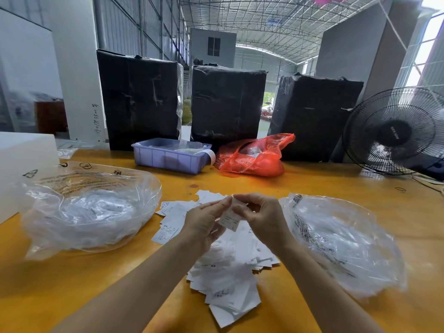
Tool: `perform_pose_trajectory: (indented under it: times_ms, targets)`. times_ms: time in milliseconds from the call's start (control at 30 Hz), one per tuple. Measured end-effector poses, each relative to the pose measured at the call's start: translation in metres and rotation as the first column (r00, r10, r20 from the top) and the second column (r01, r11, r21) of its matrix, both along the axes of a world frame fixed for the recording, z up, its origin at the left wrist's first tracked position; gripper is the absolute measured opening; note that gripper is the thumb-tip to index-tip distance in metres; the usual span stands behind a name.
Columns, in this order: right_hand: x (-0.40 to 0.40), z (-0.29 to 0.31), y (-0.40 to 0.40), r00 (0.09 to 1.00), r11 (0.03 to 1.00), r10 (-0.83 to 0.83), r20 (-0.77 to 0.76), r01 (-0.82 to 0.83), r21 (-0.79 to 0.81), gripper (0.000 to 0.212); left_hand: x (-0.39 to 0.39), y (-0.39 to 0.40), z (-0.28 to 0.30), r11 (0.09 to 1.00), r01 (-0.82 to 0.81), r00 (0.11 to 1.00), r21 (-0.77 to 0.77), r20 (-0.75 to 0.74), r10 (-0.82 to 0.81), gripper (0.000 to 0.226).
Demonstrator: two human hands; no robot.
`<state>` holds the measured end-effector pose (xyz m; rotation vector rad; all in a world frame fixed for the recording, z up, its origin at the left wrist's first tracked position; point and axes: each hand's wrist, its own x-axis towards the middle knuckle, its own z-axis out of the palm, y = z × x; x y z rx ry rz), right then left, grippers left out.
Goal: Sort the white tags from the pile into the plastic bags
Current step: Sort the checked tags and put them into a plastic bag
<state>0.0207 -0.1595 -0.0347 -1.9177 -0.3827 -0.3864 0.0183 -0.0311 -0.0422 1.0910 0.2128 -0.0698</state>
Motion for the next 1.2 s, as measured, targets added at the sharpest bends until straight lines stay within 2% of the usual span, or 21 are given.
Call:
perform_pose_trajectory:
  times_ms: [100,200,300,400,533,667,767,867,967,1000,1033,1100,1133,1200]
  targets:
    - [-0.002,0.001,0.001,0.996,0.997,0.072,-0.045,-0.072,0.008,0.024,0.000,-0.002,-0.001,0.996,-0.087,0.996,-0.009,-0.011,0.086,0.025]
    - [-0.003,0.000,0.001,0.995,0.995,0.077,-0.069,-0.073,0.065,0.014,0.000,-0.002,-0.002,0.987,-0.157,0.988,-0.013,0.002,0.157,0.022]
    - [-0.004,0.000,0.003,0.982,0.988,0.125,-0.144,-0.110,0.109,0.011,0.001,-0.001,-0.001,0.993,-0.119,0.993,-0.016,0.019,0.119,0.020]
    - [-0.004,0.002,0.001,0.967,0.964,0.119,-0.227,-0.057,0.261,0.016,0.003,0.000,0.001,1.000,-0.015,1.000,0.004,0.005,0.015,0.018]
    - [-0.004,0.008,-0.005,0.936,0.914,0.110,-0.333,0.036,0.405,0.015,0.005,0.015,0.005,0.961,0.155,0.988,0.229,-0.021,-0.154,0.031]
    - [-0.005,0.009,-0.004,0.898,0.880,0.139,-0.417,0.081,0.468,0.006,0.008,0.035,0.011,0.858,0.336,0.934,0.390,-0.019,-0.357,0.013]
    - [-0.002,0.008,-0.002,0.845,0.838,0.189,-0.500,0.126,0.531,0.005,0.011,0.044,0.015,0.816,0.345,0.930,0.464,-0.053,-0.363,0.012]
    - [0.001,0.006,-0.004,0.830,0.810,0.230,-0.508,0.126,0.572,0.007,0.011,0.053,0.019,0.794,0.318,0.941,0.518,-0.069,-0.332,0.007]
    - [0.001,0.007,-0.010,0.873,0.851,0.167,-0.458,0.106,0.514,0.008,0.011,0.071,0.029,0.785,0.115,0.988,0.608,0.010,-0.152,0.010]
    - [0.000,0.009,-0.012,0.895,0.869,0.135,-0.425,0.098,0.484,0.007,0.013,0.082,0.033,0.746,-0.017,0.996,0.665,0.073,-0.042,0.014]
    - [-0.001,0.012,-0.014,0.918,0.887,0.104,-0.383,0.088,0.453,0.006,0.014,0.096,0.037,0.665,-0.169,0.985,0.728,0.156,0.080,0.017]
    - [-0.004,0.020,-0.019,0.963,0.925,0.039,-0.268,0.067,0.374,0.005,0.013,0.131,0.042,0.381,-0.425,0.900,0.821,0.337,0.277,0.018]
    - [-0.005,0.025,-0.023,0.980,0.938,0.002,-0.198,0.067,0.340,0.005,0.012,0.150,0.043,0.229,-0.478,0.854,0.848,0.388,0.346,0.020]
    - [-0.005,0.035,-0.036,0.994,0.952,-0.099,-0.057,0.111,0.285,0.007,0.010,0.178,0.040,-0.028,-0.433,0.798,0.901,0.398,0.453,0.020]
